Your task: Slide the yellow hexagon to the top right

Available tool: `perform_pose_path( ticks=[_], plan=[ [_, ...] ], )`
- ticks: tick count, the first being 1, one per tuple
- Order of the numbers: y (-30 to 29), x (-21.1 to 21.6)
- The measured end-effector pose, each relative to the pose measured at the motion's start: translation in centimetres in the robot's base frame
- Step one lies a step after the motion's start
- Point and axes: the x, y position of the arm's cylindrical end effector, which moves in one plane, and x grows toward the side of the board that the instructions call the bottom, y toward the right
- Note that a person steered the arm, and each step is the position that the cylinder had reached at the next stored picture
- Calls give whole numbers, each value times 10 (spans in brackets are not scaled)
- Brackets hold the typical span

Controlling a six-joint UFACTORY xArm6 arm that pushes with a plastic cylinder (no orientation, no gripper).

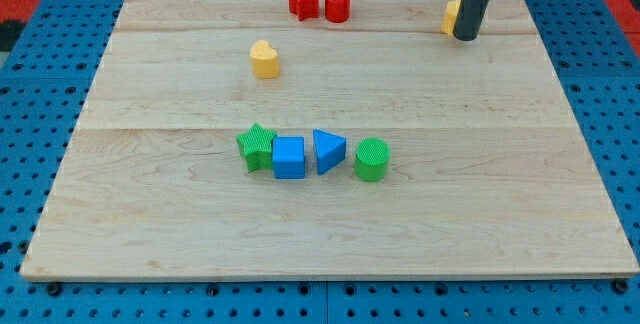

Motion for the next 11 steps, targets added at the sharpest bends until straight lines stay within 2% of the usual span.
perform_pose_path(
  ticks=[4,8,10,11],
  plan=[
    [-9,-1],
    [-9,-37],
    [-9,-41],
    [-19,25]
  ],
)
